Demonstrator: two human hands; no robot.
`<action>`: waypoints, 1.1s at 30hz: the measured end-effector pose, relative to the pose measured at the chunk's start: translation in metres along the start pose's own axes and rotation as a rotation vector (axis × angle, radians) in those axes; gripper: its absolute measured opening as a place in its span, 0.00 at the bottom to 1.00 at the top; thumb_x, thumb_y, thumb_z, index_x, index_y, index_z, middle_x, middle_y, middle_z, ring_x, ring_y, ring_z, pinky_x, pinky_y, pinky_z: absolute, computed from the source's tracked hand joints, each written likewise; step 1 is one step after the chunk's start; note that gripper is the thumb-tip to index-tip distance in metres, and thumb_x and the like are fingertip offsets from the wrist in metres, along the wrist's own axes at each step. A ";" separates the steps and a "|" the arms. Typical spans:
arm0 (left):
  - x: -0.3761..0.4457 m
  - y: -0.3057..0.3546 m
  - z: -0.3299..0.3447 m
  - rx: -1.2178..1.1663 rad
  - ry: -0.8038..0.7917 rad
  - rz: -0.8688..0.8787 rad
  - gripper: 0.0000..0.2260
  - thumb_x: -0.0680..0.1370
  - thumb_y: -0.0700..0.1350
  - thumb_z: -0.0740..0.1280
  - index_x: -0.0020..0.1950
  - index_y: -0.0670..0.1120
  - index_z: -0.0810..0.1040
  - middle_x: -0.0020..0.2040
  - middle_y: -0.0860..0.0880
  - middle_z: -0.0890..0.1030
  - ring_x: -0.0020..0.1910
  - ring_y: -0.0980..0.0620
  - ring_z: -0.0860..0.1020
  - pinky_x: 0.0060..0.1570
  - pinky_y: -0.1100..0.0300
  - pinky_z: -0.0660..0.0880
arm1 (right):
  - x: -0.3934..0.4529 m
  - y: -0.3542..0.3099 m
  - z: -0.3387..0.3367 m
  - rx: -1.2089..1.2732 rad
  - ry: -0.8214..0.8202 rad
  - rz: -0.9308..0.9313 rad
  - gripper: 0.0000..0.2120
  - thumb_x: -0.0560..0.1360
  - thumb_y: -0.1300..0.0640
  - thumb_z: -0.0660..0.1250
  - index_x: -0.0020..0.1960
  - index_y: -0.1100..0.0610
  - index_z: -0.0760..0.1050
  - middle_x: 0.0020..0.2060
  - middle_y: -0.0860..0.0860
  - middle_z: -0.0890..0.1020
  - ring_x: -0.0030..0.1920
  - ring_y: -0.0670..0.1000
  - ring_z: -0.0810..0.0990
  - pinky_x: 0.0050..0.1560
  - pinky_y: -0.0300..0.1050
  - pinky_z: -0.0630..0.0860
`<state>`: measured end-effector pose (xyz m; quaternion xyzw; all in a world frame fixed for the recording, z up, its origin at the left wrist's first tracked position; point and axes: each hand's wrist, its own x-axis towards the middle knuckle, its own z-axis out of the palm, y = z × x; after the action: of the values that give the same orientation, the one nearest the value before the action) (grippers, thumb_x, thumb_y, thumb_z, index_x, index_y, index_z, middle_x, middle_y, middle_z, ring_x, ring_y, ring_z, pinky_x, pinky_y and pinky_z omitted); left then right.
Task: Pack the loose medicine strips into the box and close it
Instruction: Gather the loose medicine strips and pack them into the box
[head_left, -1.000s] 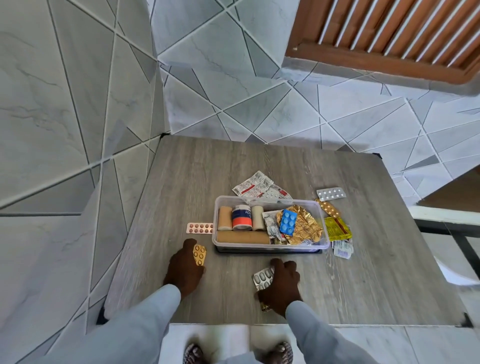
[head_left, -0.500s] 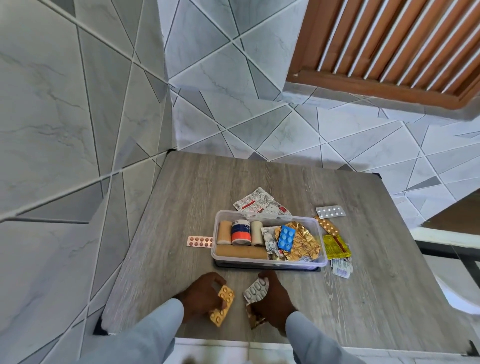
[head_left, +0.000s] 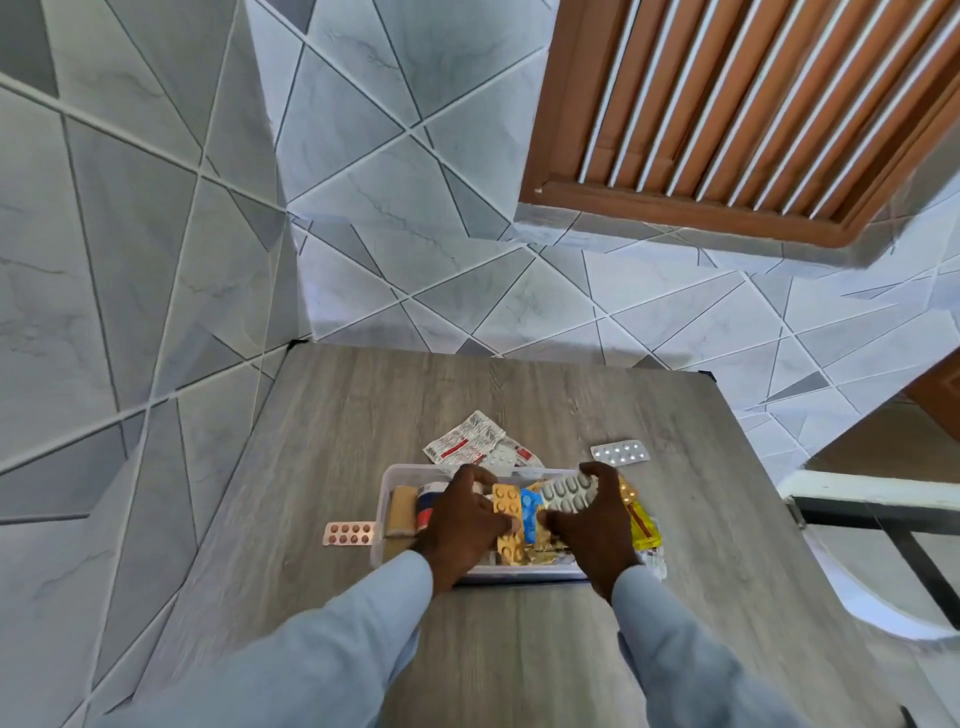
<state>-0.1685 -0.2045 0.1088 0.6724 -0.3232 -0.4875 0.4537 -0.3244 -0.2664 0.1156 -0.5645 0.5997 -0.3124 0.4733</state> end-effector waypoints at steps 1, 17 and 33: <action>0.008 0.005 0.009 0.016 0.014 0.020 0.22 0.64 0.37 0.77 0.48 0.53 0.71 0.38 0.42 0.79 0.35 0.46 0.80 0.37 0.48 0.82 | 0.010 0.001 -0.001 -0.015 -0.015 -0.005 0.35 0.58 0.69 0.79 0.57 0.47 0.68 0.50 0.60 0.79 0.47 0.59 0.81 0.41 0.56 0.83; 0.047 -0.002 0.059 0.775 0.052 0.046 0.12 0.73 0.42 0.66 0.55 0.50 0.78 0.52 0.51 0.81 0.51 0.52 0.78 0.53 0.59 0.74 | 0.070 0.039 -0.050 -0.847 -0.342 -0.488 0.13 0.74 0.54 0.62 0.57 0.54 0.78 0.55 0.53 0.79 0.58 0.56 0.77 0.60 0.45 0.73; 0.137 0.027 -0.001 0.850 0.180 0.018 0.20 0.69 0.50 0.71 0.60 0.52 0.73 0.57 0.46 0.76 0.58 0.44 0.74 0.59 0.50 0.72 | 0.183 0.057 -0.090 -1.057 -0.304 -0.221 0.31 0.76 0.51 0.64 0.76 0.49 0.56 0.76 0.52 0.60 0.74 0.56 0.59 0.70 0.54 0.64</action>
<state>-0.1244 -0.3345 0.0846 0.8364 -0.4601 -0.2466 0.1674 -0.4138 -0.4495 0.0563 -0.8231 0.5371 0.0680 0.1714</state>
